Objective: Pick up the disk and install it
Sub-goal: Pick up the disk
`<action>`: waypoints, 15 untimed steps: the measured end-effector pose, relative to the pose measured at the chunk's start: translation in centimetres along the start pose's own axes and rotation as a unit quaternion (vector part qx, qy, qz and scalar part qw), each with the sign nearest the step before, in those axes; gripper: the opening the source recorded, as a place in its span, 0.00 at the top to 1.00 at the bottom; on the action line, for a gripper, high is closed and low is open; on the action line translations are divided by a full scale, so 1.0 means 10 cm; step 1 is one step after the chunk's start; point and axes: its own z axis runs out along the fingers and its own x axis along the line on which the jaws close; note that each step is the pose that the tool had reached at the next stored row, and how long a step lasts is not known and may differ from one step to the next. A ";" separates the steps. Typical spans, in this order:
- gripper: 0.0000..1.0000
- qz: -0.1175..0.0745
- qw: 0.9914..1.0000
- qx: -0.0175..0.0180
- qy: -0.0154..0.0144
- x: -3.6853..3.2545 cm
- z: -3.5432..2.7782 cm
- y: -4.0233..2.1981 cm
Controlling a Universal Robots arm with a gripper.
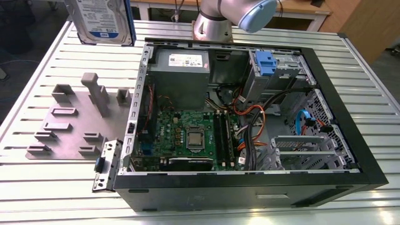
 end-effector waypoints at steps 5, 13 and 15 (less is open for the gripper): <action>0.65 0.000 1.000 0.000 0.000 -0.004 -0.006 -0.152; 0.65 0.000 1.000 0.000 0.000 -0.012 -0.017 -0.426; 0.65 0.000 1.000 0.000 0.000 -0.014 -0.020 -0.497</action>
